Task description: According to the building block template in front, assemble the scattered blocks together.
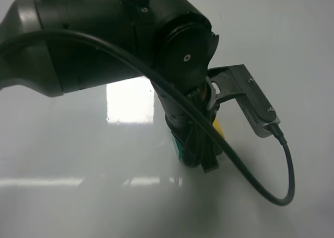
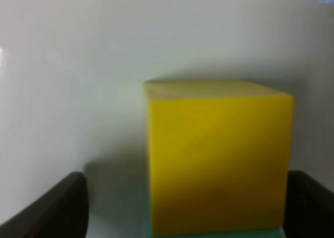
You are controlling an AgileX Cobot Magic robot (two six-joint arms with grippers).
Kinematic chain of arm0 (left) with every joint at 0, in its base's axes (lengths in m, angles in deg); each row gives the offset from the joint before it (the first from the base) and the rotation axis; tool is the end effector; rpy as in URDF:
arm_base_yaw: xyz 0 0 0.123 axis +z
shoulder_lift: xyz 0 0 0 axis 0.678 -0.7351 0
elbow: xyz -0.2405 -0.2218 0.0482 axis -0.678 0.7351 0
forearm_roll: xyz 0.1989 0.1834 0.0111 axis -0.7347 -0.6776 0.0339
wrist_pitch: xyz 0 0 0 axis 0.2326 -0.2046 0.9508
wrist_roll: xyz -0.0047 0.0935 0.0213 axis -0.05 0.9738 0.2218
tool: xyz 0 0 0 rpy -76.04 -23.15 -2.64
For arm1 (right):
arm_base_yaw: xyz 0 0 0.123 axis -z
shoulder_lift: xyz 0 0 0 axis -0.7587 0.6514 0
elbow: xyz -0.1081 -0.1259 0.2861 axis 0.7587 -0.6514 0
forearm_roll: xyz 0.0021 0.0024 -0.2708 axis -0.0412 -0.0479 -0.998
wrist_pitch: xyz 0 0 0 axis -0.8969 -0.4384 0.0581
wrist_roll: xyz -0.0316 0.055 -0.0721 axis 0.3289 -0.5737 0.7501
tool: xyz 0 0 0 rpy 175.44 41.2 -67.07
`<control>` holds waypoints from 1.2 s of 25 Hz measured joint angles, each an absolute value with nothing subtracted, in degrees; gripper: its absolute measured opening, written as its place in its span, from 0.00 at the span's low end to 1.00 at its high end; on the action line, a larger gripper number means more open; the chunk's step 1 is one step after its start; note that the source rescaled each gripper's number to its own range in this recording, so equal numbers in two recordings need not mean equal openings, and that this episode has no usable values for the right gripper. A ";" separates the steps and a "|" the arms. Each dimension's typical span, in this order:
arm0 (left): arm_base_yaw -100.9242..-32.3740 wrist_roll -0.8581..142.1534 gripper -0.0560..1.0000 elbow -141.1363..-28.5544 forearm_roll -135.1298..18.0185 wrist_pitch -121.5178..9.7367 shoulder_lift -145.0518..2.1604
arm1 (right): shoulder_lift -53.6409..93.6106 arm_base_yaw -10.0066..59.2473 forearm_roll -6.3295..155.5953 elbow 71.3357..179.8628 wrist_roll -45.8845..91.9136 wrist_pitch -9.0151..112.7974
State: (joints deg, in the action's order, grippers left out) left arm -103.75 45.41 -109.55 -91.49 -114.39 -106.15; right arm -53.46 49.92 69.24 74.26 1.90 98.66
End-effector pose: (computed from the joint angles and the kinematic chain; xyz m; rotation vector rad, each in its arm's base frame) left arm 0.2440 -0.3829 0.3718 1.5379 2.0235 0.1029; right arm -0.0273 0.0038 0.2925 -0.0203 1.9512 0.0247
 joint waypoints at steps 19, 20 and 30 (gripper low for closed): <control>-103.81 46.74 0.73 -110.01 -92.14 -112.86 -107.65 | -53.46 49.92 69.24 74.26 1.90 98.66; -103.81 46.79 0.73 -110.01 -92.14 -112.86 -107.65 | -53.46 49.92 69.24 74.26 1.90 98.66; -103.81 46.92 0.73 -110.02 -93.14 -112.84 -107.65 | -53.46 49.92 69.24 74.26 1.90 98.66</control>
